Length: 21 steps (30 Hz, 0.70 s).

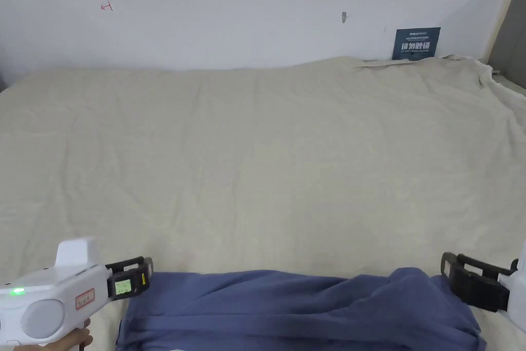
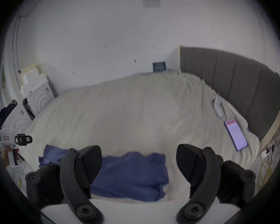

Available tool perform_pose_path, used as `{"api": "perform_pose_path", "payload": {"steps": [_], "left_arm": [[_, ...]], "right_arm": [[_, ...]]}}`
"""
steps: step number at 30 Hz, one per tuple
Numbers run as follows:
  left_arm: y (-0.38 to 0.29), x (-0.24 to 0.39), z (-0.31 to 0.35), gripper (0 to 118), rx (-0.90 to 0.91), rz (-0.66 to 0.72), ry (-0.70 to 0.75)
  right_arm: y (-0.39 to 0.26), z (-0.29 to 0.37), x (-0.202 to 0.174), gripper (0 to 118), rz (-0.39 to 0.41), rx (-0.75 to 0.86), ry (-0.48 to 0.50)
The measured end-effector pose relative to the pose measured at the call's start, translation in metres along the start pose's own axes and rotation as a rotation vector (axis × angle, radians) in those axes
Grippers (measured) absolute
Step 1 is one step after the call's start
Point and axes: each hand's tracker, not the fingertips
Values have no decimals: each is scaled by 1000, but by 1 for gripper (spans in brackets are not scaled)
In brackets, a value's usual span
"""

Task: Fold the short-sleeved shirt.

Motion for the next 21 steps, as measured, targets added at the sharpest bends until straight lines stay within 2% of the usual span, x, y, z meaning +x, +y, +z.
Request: {"api": "perform_pose_path", "payload": {"steps": [4, 5, 6, 8, 9, 10, 11, 12, 17, 21], "left_arm": [[15, 9, 11, 108, 50, -24, -6], [15, 11, 13, 102, 70, -23, -8], [16, 13, 15, 88, 116, -20, -13], [13, 14, 20, 34, 184, -6, -50], [13, 14, 21, 15, 185, 7, -59], [12, 14, 20, 6, 174, 11, -61], [12, 14, 20, 0, 175, 19, -89], [11, 13, 21, 0, 170, 23, -138], [4, 13, 16, 0, 119, -19, -105], [2, 2, 7, 0, 27, 6, -141]], "right_arm": [[17, 10, -17, 95, 40, 104, -27], [19, 12, -20, 94, 53, 122, -38], [21, 14, -24, 87, 61, 140, -49], [23, 17, -31, 44, 72, 168, -57], [23, 18, -33, 18, 79, 180, -62], [24, 18, -36, 1, 87, 183, -65], [24, 18, -38, 0, 91, 185, -64], [23, 18, -39, 0, 97, 195, -64], [23, 19, -43, 0, 113, 192, -44], [22, 18, -44, 0, 104, 184, -28]]}}
